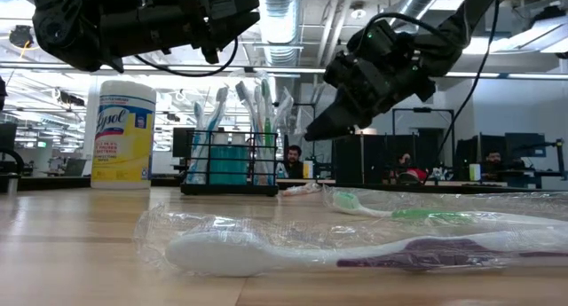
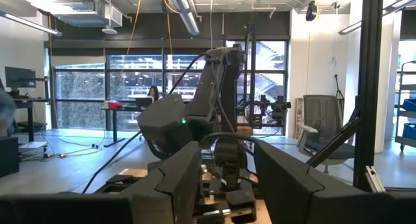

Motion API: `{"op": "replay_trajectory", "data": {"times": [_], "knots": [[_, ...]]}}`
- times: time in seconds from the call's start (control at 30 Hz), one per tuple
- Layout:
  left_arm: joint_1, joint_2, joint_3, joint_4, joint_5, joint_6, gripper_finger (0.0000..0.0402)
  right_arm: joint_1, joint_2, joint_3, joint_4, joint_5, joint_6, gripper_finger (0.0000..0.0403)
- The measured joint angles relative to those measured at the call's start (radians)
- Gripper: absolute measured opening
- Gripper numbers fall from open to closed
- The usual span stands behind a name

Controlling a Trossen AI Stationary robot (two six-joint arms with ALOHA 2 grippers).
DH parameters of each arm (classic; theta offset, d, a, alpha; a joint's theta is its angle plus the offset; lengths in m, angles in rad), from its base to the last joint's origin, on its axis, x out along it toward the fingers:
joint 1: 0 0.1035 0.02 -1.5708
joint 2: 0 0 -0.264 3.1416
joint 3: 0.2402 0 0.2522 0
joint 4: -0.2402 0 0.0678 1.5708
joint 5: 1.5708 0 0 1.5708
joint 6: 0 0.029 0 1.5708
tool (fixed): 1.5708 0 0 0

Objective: Pick & Place toothbrushing station
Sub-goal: Put the green toothbrush into the mesh organizer

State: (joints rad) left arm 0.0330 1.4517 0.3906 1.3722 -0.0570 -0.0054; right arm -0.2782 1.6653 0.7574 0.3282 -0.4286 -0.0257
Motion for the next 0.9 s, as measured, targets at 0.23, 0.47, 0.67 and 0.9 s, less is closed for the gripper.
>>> {"op": "replay_trajectory", "data": {"times": [0.23,0.47,0.67,0.9], "knots": [[0.0,0.0,0.0,0.0,0.0,0.0,0.0145,0.039,-0.013,0.0,-0.083,-0.004,0.056,0.0123],[0.0,0.0,0.0,0.001,-0.004,0.0,0.0145,0.083,-0.013,0.0,-0.163,-0.045,0.128,0.0119],[0.0,0.0,0.0,0.001,-0.004,0.0,0.0145,0.146,-0.013,0.0,-0.226,-0.045,0.155,0.0118],[0.0,0.0,0.0,0.001,-0.003,0.0,0.0145,0.227,-0.012,0.0,-0.272,-0.044,0.202,0.0118]]}}
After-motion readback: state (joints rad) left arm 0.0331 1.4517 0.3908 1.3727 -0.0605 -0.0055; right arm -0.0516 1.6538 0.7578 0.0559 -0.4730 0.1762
